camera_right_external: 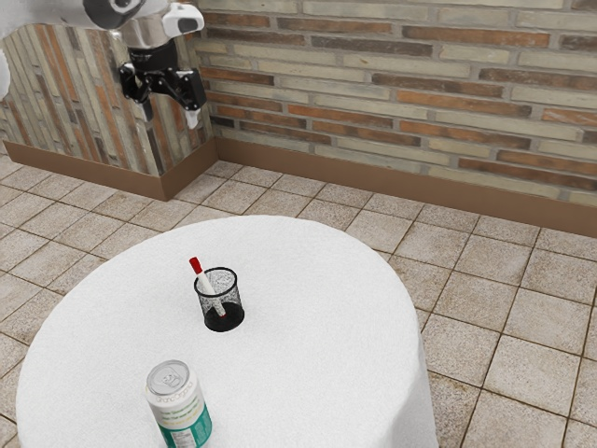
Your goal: Take the marker out of the pen holder and place it to the left of the pen holder.
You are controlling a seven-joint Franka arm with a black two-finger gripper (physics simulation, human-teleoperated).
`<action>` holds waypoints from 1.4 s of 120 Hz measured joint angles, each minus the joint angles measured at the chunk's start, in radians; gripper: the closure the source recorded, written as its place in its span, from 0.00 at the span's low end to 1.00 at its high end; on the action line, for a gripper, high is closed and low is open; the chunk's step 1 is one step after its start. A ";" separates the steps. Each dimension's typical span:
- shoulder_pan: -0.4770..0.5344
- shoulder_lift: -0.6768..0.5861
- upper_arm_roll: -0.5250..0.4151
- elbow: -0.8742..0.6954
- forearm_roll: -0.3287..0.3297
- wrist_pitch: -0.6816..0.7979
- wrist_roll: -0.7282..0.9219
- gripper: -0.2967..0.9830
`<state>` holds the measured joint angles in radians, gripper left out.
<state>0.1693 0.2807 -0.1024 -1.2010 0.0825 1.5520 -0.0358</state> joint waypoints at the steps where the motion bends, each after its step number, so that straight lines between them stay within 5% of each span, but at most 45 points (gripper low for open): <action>1: 0.000 0.005 0.000 -0.001 0.001 0.006 -0.010 0.23; 26: 0.025 0.212 0.008 -0.020 -0.105 0.181 -0.266 0.23; 56: 0.114 0.282 0.008 -0.101 -0.264 0.204 -0.507 0.23; 77: 0.025 0.280 0.148 -0.218 -0.366 0.196 -0.615 0.23; 142: -0.044 0.126 0.163 -0.528 -0.411 0.347 -0.808 0.24; 168: -0.050 0.099 0.162 -0.557 -0.411 0.390 -0.848 0.34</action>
<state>0.1193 0.3797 0.0600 -1.7576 -0.3281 1.9421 -0.8837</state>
